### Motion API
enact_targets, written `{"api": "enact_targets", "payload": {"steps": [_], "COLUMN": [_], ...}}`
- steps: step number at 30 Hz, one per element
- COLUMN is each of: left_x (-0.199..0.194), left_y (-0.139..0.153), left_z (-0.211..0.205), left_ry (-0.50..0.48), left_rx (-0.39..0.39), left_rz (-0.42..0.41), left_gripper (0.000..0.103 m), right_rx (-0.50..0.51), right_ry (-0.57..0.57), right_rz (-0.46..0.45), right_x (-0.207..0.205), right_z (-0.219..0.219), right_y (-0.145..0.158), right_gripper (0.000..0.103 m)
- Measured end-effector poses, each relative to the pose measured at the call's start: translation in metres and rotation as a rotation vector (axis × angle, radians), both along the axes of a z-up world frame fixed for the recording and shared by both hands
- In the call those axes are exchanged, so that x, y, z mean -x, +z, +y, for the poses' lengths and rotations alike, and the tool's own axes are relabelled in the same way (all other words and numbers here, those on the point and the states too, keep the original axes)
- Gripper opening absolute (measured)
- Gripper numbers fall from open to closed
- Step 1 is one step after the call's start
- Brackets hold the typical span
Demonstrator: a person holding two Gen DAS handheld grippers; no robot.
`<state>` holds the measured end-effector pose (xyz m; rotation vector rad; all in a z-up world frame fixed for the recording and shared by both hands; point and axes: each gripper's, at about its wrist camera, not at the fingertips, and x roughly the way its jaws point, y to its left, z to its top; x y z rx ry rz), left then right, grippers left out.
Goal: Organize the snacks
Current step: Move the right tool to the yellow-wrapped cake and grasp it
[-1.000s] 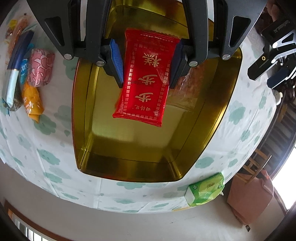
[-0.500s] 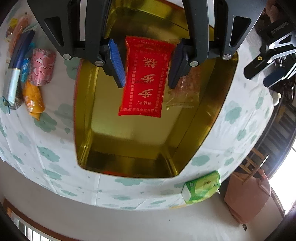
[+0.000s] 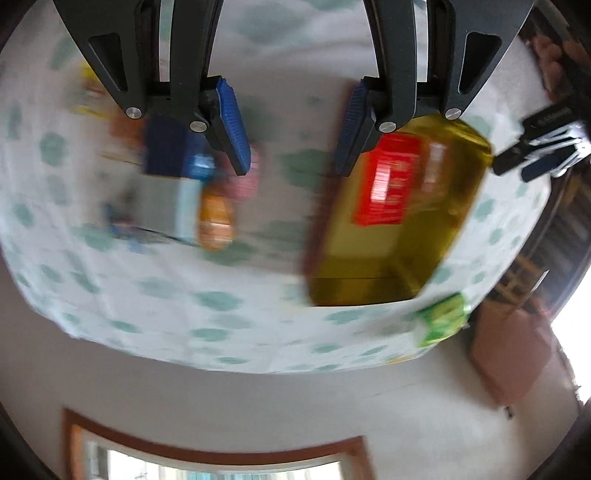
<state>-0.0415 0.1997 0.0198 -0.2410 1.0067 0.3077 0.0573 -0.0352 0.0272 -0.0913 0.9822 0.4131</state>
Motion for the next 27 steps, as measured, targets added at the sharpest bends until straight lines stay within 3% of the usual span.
{"api": "enact_targets", "payload": {"steps": [11,27], "left_x": [-0.011,-0.029], "left_y": [0.004,0.004], "left_z": [-0.043,-0.1], "left_ry": [-0.091,-0.212], "left_rx": [-0.012,-0.024], "left_rz": [-0.003,-0.006], "left_gripper": [0.078,0.078], "right_rx": [0.021,0.053], "right_ry": [-0.282,-0.326], "right_rz": [0.049,0.124], "right_x": [-0.016,-0.015], "right_z": [-0.137,-0.169], "right_y": [-0.017,-0.061], "right_gripper": [0.049,0.049]}}
